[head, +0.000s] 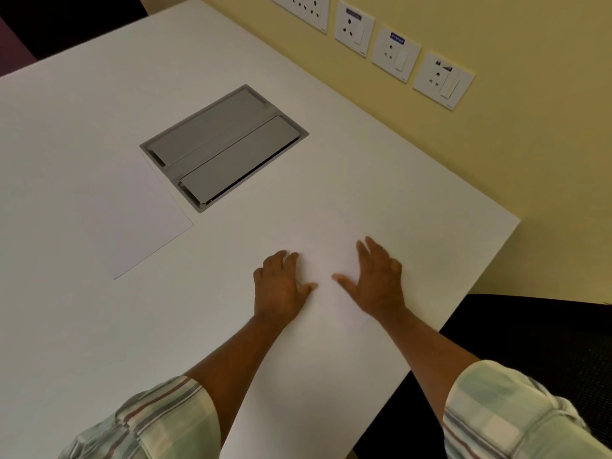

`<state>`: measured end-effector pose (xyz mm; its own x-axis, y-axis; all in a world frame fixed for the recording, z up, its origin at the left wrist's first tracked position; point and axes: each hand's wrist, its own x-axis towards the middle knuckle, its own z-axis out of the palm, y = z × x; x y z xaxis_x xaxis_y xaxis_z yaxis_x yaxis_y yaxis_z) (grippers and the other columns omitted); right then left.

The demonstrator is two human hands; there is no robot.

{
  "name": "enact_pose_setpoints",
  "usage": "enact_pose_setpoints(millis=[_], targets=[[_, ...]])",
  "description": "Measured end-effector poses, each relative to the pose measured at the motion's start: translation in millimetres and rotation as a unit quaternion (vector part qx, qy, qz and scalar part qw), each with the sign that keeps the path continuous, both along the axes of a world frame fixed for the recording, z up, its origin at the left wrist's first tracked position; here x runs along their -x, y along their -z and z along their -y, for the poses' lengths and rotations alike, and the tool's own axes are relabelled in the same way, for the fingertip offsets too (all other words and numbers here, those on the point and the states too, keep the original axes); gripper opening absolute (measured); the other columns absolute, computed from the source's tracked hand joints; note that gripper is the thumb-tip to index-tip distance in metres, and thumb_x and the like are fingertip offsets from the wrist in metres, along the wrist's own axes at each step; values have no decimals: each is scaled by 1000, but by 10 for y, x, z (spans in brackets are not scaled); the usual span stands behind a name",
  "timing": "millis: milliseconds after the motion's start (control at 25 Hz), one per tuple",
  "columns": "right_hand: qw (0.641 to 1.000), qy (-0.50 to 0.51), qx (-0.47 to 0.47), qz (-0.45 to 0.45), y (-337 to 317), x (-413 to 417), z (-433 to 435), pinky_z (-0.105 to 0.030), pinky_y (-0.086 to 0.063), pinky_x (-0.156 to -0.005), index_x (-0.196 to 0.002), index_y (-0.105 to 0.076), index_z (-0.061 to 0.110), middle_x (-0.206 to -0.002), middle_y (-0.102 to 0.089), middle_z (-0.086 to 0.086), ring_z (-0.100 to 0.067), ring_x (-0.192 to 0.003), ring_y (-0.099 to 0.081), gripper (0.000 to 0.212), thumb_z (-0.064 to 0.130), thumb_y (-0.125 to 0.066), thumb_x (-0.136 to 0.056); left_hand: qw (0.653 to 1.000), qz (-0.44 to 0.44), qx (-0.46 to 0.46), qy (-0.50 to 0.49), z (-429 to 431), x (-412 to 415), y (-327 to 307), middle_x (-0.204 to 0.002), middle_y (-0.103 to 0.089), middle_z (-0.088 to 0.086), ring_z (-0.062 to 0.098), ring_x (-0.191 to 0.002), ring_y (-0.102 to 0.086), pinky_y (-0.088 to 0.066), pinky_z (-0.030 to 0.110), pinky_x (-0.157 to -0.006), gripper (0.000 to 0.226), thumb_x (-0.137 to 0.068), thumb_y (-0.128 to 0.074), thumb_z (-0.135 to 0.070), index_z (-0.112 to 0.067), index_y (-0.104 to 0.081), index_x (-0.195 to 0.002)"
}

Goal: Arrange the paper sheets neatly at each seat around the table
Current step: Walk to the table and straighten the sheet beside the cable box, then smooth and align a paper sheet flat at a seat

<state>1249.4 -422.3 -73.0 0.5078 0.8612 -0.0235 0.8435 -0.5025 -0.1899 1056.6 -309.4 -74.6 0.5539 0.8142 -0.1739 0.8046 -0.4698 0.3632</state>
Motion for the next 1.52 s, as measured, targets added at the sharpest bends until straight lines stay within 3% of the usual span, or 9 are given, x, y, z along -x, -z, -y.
enact_pose_setpoints(millis=[40,120,280,400,760,960,1160,1320,1520], targets=[[999,-21,41,2,21,84,60,-56,-38,-112,-158,-38,7,-165,-36,-19,-38,-149,-38,104,83,-42,-88,998,-45,-5,40,-1,-31,21,-170,-27,13,34,-156,-26,-27,54,-123,96,-89,-56,-76,-20,-28,-162],[993,-39,114,-5,82,180,152,-60,-30,-120,-163,-21,5,-170,-20,-21,-43,-156,-22,116,90,-19,-85,987,-124,12,97,-18,-77,71,-176,1,15,36,-163,0,-9,61,-128,106,-90,-41,-84,-20,-5,-167],[980,-34,193,-11,182,189,195,-66,-11,-124,-164,5,9,-173,12,-16,-41,-159,8,115,91,-7,-84,977,-170,14,128,-8,-46,132,-176,13,14,33,-163,11,1,65,-126,106,-91,-33,-85,-21,3,-167],[981,-36,189,-16,189,173,207,-66,-9,-125,-164,7,10,-173,15,-14,-39,-159,11,114,91,-8,-85,977,-174,15,122,-9,-32,126,-175,16,10,30,-163,13,4,65,-126,105,-91,-32,-86,-24,6,-167],[985,-21,172,-15,222,180,205,-67,-14,-124,-165,-2,10,-174,7,-15,-40,-160,3,116,93,-4,-84,981,-150,30,116,-50,-39,196,-174,21,10,31,-162,17,4,62,-127,107,-90,-29,-87,-25,12,-166],[995,-24,99,-2,169,284,147,-65,-19,-123,-164,-19,8,-172,-11,-19,-43,-158,-11,104,83,-23,-92,992,-66,28,106,-48,371,157,-176,15,7,29,-162,16,9,54,-128,95,-95,-14,-81,-25,11,-166],[992,-117,35,-30,88,828,-314,-60,-23,-124,-162,-24,7,-171,-20,-17,-34,-159,-17,98,78,-26,-95,997,-75,24,-24,-175,1250,18,-177,-5,7,30,-164,2,-3,53,-130,91,-96,-9,-75,-19,-10,-168],[978,-197,42,-51,-25,1449,-979,-53,-23,-126,-162,-27,6,-170,-23,-16,-29,-159,-18,93,72,-25,-97,993,-76,24,-89,-485,1951,-18,-177,-8,6,28,-164,0,-5,52,-130,79,-104,-24,-66,-19,-15,-167],[941,-325,59,-69,-14,2274,-1904,-43,-15,-128,-163,-25,8,-171,-22,-12,-26,-160,-16,77,57,-41,-105,979,-40,12,-198,-976,2716,-54,-175,-19,3,23,-163,-9,-11,49,-130,67,-108,-37,-47,-18,-22,-166]])
